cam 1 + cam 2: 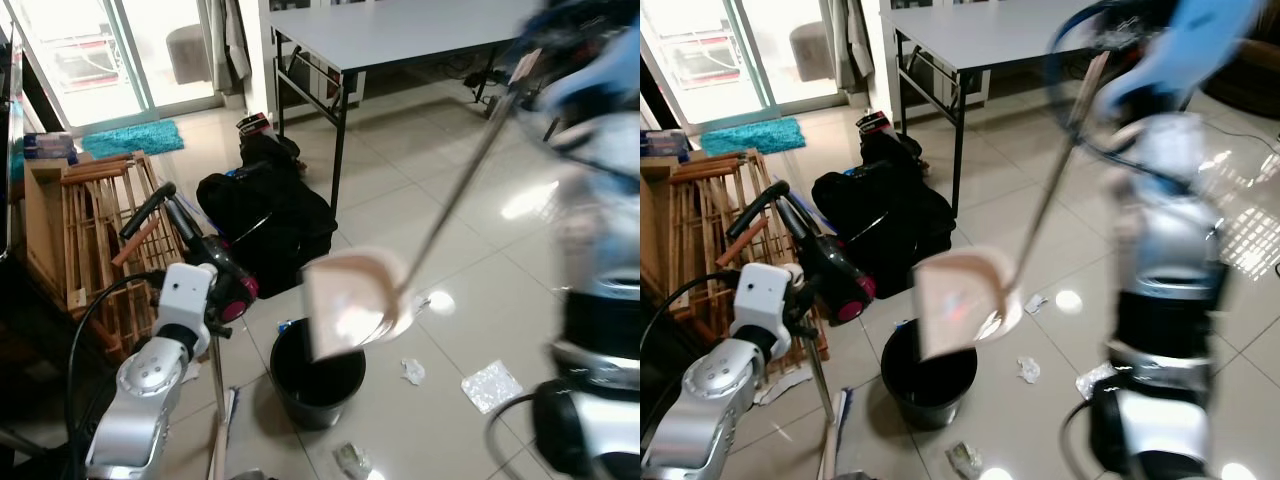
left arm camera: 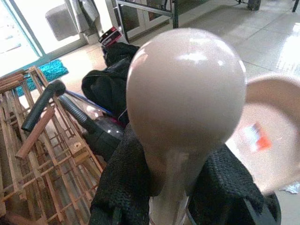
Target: Sweep floor
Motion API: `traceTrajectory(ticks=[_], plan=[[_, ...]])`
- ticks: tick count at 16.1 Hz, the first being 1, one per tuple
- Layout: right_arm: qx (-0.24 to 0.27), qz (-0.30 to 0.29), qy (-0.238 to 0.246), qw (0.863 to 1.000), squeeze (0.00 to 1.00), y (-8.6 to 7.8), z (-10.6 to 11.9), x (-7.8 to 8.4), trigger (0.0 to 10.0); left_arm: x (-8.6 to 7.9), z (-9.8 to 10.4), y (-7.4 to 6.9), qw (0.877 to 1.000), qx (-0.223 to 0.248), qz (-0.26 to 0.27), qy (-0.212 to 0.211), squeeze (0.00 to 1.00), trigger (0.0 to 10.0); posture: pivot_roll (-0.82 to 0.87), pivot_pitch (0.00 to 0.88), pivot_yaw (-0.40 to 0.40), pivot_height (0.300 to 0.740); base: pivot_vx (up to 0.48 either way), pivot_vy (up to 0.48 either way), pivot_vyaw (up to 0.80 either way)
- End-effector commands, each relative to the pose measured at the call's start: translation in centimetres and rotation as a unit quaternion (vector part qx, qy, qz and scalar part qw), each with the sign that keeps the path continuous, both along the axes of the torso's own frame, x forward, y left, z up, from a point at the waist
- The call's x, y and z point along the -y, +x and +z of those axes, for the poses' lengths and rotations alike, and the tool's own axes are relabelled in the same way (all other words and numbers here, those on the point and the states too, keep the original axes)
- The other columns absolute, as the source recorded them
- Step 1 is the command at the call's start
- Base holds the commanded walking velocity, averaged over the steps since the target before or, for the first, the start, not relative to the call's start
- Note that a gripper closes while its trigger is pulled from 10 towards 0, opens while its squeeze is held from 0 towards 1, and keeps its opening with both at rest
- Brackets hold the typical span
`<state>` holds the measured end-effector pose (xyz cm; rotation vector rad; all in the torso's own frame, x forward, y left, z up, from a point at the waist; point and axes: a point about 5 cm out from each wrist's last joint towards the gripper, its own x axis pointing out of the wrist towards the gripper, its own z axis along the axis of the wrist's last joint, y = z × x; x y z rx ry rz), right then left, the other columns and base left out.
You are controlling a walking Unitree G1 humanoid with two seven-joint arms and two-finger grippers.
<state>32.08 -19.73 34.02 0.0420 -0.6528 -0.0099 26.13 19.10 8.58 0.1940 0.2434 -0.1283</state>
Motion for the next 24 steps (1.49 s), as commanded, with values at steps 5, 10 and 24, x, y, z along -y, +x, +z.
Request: traceTrajectory(ticks=[5,10,24], plan=[[-0.010,-0.135,-0.043,0.990,0.00,-3.1,-0.5,6.1,10.0,1.5,1.3,2.0,0.999,0.035,-0.033,-0.006,0.00,10.0,-0.12,0.000,0.010,0.740,0.000,0.000,0.00],[-0.109,-0.198,-0.053,0.973,0.00,-4.3,-6.6,7.8,10.0,2.1,1.3,2.3,0.998,0.034,-0.044,-0.010,0.00,10.0,-0.14,0.000,0.023,0.740,-0.055,0.000,0.00],[-0.199,-0.175,-0.049,0.963,0.00,-5.1,-12.7,6.0,10.0,2.3,0.9,1.8,0.998,0.024,-0.050,-0.010,0.00,10.0,-0.14,0.011,-0.002,0.740,-0.261,0.000,0.00]])
